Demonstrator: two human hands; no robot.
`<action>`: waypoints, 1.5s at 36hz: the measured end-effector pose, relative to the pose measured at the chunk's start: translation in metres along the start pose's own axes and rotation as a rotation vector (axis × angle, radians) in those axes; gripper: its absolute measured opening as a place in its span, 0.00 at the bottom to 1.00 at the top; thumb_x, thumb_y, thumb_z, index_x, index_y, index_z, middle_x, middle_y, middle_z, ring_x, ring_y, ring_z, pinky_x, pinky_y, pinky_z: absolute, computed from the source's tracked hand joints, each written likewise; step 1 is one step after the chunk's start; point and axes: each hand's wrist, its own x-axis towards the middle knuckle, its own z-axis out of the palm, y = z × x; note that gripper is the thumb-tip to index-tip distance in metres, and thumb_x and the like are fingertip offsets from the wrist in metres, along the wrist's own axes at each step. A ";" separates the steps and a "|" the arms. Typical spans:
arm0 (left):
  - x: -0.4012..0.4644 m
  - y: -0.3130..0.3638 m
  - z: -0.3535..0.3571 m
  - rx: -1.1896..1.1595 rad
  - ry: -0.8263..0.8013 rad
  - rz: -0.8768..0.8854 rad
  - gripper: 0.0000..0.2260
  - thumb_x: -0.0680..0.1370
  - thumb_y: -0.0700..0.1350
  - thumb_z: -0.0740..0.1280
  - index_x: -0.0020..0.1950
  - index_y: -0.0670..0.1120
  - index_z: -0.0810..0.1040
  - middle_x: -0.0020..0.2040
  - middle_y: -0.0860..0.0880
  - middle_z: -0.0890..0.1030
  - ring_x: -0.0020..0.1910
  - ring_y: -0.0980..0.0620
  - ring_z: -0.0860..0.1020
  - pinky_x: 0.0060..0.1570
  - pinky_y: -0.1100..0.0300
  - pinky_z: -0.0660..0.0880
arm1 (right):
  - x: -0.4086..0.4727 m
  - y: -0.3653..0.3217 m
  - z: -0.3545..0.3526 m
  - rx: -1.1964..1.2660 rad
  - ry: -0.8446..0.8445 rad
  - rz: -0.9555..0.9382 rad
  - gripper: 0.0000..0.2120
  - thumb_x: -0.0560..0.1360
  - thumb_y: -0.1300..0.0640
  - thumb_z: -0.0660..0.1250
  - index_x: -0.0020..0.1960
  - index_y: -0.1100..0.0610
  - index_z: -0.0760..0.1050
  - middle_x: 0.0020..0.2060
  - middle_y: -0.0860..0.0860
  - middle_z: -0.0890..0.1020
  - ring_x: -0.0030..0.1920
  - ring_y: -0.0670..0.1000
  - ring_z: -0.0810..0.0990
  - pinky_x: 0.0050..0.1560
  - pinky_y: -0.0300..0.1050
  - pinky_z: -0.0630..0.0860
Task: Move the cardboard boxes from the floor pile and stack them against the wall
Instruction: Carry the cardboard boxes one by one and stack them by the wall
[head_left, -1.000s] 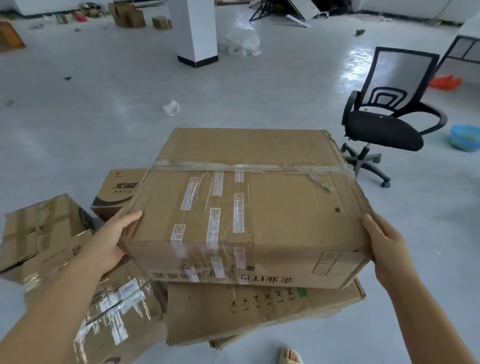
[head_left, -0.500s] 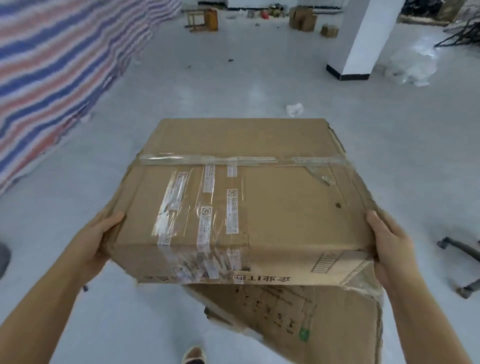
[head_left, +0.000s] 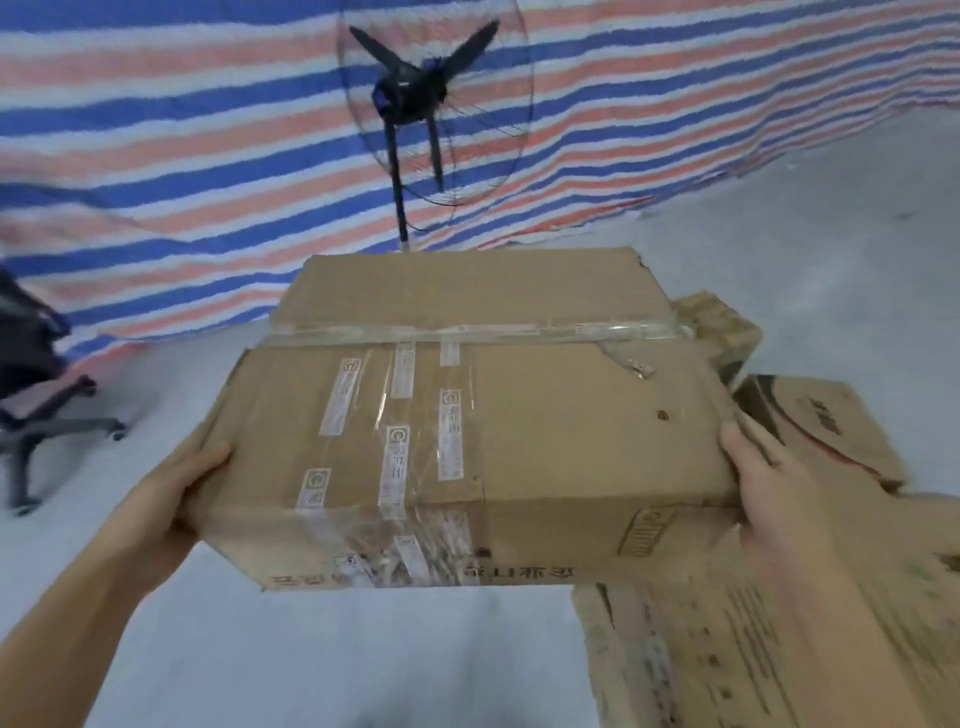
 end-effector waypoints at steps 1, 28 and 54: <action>-0.012 -0.004 -0.021 -0.016 0.049 -0.003 0.13 0.79 0.46 0.60 0.60 0.57 0.77 0.58 0.55 0.82 0.54 0.53 0.80 0.50 0.54 0.73 | -0.004 0.003 0.017 -0.020 -0.042 0.011 0.18 0.79 0.53 0.64 0.68 0.50 0.72 0.56 0.46 0.79 0.55 0.47 0.78 0.54 0.45 0.75; -0.351 -0.153 -0.418 -0.340 0.861 -0.106 0.18 0.79 0.45 0.61 0.68 0.58 0.73 0.61 0.51 0.80 0.59 0.46 0.78 0.54 0.49 0.73 | -0.334 0.114 0.389 -0.360 -0.970 0.100 0.14 0.81 0.57 0.59 0.65 0.56 0.74 0.45 0.46 0.81 0.45 0.47 0.79 0.38 0.43 0.72; -0.539 -0.260 -0.511 -0.975 1.796 -0.132 0.16 0.79 0.45 0.62 0.66 0.57 0.73 0.56 0.54 0.82 0.49 0.50 0.80 0.40 0.55 0.73 | -0.747 0.243 0.699 -0.704 -1.946 0.051 0.10 0.81 0.59 0.60 0.61 0.52 0.72 0.44 0.48 0.79 0.43 0.47 0.77 0.43 0.44 0.72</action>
